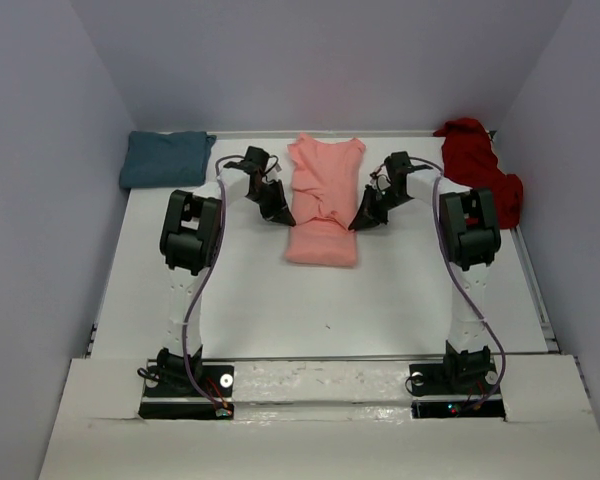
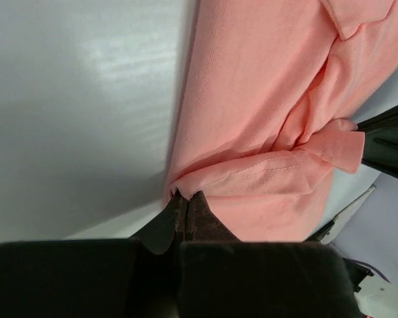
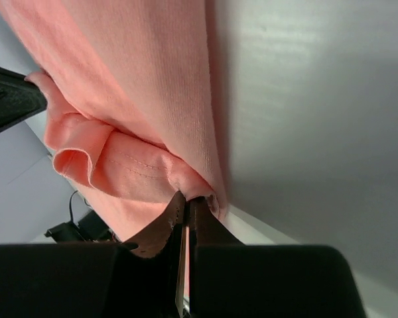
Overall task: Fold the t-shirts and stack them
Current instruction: Fold the tshirt
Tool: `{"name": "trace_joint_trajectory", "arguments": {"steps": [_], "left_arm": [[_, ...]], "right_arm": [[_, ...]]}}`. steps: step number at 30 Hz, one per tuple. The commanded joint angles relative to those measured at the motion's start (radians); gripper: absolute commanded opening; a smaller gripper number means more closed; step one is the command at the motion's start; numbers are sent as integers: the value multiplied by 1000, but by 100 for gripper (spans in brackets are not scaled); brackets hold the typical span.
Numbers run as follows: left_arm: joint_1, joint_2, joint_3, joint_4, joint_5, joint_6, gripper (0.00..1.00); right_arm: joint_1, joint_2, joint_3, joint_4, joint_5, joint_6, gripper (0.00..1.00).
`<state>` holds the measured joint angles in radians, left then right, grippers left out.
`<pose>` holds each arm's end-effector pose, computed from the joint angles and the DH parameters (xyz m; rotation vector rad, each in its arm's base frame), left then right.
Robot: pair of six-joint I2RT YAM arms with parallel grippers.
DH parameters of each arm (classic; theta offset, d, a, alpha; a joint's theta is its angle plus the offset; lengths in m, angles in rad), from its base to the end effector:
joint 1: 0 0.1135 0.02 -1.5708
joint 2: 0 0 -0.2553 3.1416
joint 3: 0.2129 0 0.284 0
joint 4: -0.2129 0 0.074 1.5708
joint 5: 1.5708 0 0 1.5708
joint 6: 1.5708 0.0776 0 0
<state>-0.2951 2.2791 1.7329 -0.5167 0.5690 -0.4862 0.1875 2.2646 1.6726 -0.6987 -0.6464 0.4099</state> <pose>0.4875 -0.1919 0.0927 -0.0539 2.7227 -1.0027 0.4675 0.1363 0.0740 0.1850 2.8850 1.0442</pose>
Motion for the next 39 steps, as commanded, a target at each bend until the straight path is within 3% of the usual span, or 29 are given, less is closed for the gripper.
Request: {"name": "trace_joint_trajectory", "arguments": {"steps": [1,19,24,33,34,36,37,38,39], "left_arm": [[-21,-39,-137,-141,-129,72,0],[-142,-345,-509,-223,-187,89,0],[-142,-383,-529,-230,-199,90,0],[-142,-371,-495,-218,-172,93,0],[-144,-371,-493,-209,-166,93,2],[-142,-377,-480,-206,-159,92,20],[-142,-382,-467,-197,-159,90,30],[-142,-386,-461,-194,-158,89,48],[-144,-401,-454,-189,-161,81,55]], "right_arm": [[-5,-42,-97,-56,122,-43,0],[101,-298,-448,-171,122,-86,0],[110,-364,-524,-174,122,-80,0],[110,-366,-516,-160,103,-72,0],[110,-364,-514,-157,97,-72,0],[110,-363,-507,-148,90,-71,0],[110,-364,-504,-144,85,-71,7],[110,-366,-501,-137,80,-71,11],[110,-369,-499,-128,68,-71,21]]}}
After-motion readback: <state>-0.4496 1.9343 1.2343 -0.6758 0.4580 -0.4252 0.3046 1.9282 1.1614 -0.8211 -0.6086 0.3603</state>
